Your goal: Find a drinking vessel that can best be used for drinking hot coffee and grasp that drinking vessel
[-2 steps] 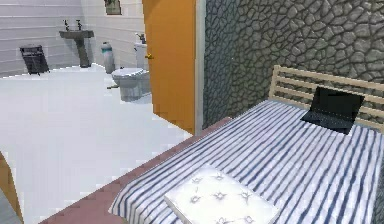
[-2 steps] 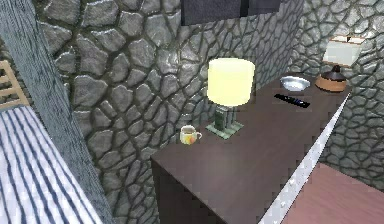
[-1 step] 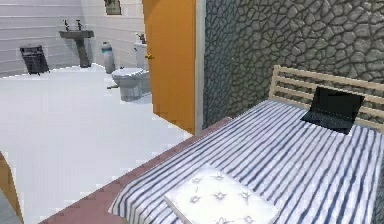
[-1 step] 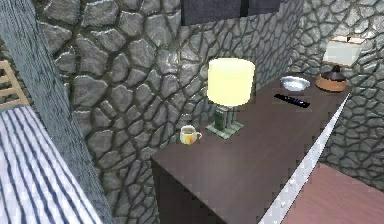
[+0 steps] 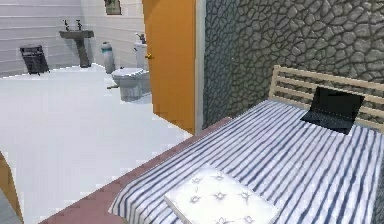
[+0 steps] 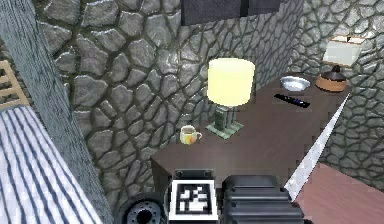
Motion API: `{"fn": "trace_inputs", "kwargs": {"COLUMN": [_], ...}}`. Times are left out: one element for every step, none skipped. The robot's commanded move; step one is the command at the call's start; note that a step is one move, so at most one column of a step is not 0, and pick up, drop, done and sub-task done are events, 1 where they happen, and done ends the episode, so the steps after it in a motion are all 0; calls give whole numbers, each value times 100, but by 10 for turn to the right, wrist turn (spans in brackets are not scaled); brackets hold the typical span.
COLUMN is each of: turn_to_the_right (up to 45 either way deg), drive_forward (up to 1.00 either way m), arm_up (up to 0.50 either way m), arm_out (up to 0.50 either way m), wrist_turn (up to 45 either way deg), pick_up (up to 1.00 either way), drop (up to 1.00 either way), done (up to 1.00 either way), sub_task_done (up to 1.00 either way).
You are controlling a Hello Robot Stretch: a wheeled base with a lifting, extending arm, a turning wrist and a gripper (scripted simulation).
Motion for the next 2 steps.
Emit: {"fn": "trace_inputs", "kwargs": {"turn_to_the_right": [0,0], "drive_forward": [0,0], "arm_up": [0,0], "arm_out": [42,0], "wrist_turn": [0,450], "pick_up": [0,0], "drop": [0,0], "done": [0,0], "sub_task_done": [0,0]}}
